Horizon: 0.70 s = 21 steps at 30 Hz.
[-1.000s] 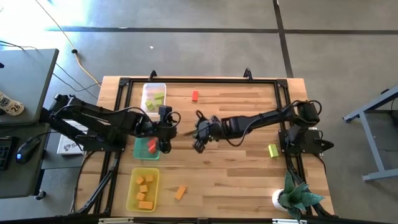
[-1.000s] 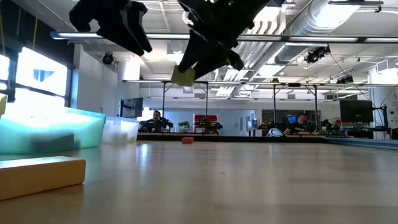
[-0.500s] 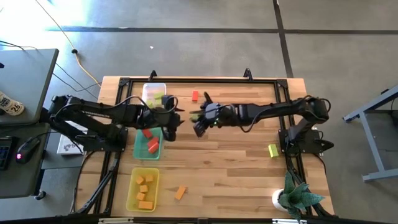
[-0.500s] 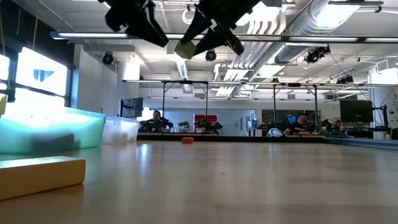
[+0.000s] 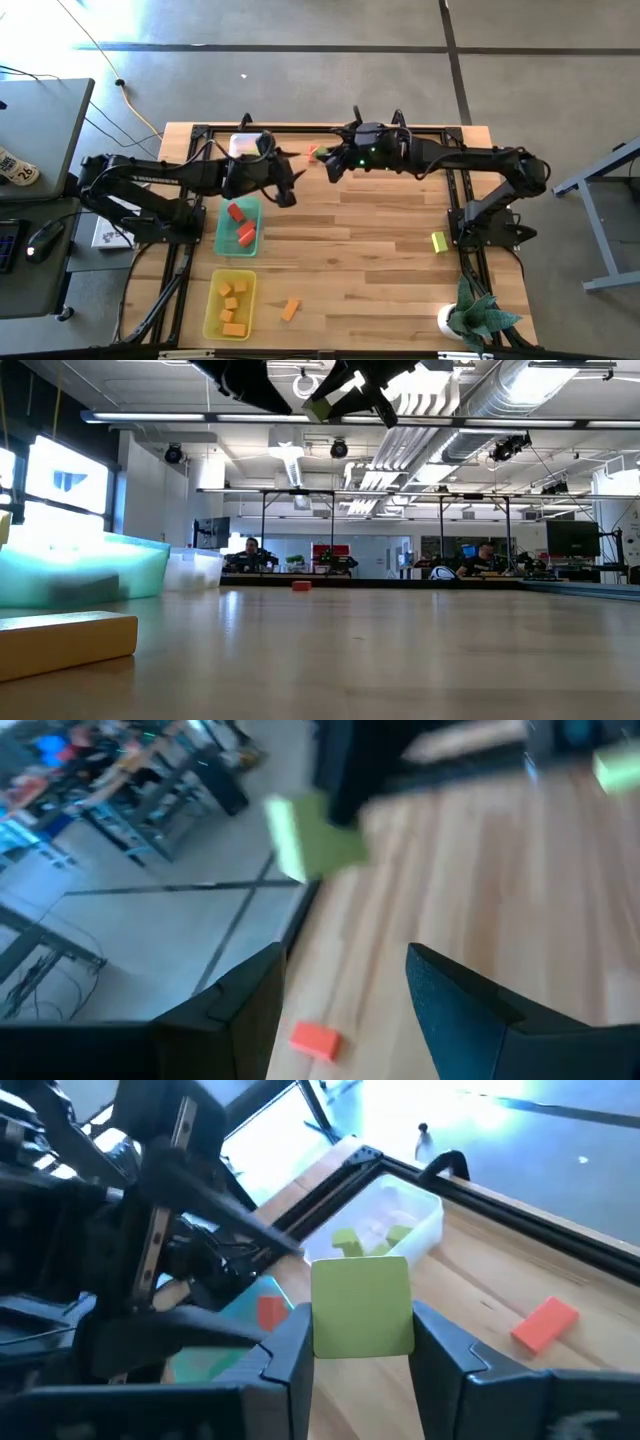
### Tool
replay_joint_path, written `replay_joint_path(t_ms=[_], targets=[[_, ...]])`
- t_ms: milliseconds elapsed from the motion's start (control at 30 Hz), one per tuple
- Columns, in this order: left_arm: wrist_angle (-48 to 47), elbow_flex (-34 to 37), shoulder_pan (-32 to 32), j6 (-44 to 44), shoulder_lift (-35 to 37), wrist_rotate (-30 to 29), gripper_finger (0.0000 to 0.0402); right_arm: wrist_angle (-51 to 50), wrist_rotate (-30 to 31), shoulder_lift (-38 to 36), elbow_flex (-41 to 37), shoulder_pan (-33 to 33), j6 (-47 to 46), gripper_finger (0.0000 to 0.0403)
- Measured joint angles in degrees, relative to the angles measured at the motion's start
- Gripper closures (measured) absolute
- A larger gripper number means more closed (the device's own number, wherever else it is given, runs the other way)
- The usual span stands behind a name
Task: Sort & place blocks by color
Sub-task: Put the green cube block into the transparent bin
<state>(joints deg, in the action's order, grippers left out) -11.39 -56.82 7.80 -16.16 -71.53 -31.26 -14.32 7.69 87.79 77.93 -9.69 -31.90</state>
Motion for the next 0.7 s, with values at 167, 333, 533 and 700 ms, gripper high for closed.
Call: replay_joint_path(t_ms=[167,333,533,700], targets=[[6.4,0.0,1.8,1.0,0.0,-0.9,0.0204,3.1,-0.1,-0.1,0.0,-0.6,0.5,0.0302],[7.3,0.0,2.6,1.1,0.0,-0.6,0.0204,6.6,3.2,-0.1,0.0,-0.2,0.9,0.0302],[8.2,0.0,2.7,1.0,0.0,0.6,0.0204,8.8,3.4,0.9,0.0,0.6,-0.9,0.0302],[8.2,0.0,2.7,1.1,0.0,0.4,0.0204,13.0,4.8,3.2,0.0,2.0,-2.2,0.0302]])
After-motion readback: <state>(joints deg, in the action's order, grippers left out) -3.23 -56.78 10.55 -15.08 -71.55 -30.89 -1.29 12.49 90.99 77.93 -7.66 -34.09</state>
